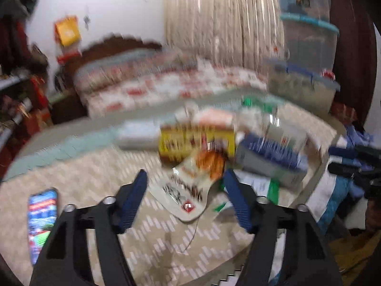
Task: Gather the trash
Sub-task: 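Grasp the blue milk carton with the right gripper while the left grasps a snack wrapper, then carry both items to the beige bin and open both grippers over it, then grasp the tissue wad with the right gripper while the left grasps the green-white sachet, then carry both items to the bin and release them inside, then grasp the orange peel with the right gripper while the left grasps the yellow box, then carry the peel and yellow box to the bin and release them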
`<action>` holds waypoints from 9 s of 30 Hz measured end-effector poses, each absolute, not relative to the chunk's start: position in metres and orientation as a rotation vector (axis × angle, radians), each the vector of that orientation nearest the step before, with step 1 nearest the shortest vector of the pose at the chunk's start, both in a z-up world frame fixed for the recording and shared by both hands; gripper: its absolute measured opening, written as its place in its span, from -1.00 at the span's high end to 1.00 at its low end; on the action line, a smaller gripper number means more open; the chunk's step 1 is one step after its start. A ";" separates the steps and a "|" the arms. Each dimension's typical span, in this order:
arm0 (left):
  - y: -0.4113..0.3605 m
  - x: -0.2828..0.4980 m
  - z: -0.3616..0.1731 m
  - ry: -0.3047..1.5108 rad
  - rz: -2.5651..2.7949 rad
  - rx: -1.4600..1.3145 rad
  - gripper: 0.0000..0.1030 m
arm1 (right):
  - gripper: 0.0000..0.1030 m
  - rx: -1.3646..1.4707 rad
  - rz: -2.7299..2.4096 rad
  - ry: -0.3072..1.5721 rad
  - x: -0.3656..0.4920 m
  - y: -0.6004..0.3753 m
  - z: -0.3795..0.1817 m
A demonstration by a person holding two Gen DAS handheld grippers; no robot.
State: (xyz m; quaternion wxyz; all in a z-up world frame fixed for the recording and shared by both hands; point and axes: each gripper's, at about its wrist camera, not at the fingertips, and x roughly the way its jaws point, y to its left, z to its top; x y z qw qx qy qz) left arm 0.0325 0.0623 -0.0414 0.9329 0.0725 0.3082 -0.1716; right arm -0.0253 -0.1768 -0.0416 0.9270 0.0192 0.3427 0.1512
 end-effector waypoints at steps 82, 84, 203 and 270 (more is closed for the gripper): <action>-0.048 0.118 0.063 0.713 -0.649 -0.050 0.00 | 0.12 0.377 0.134 0.584 -0.003 -0.328 -0.056; -0.017 0.110 0.050 0.725 -0.584 -0.059 0.00 | 0.12 0.306 0.183 0.591 0.000 -0.300 -0.053; 0.091 0.120 -0.051 1.018 -0.422 -0.536 -0.06 | 0.16 0.090 0.557 0.810 0.152 -0.122 -0.045; -0.266 0.144 0.000 1.003 -0.987 0.133 -0.14 | 0.74 0.576 -0.155 0.639 -0.003 -0.451 -0.083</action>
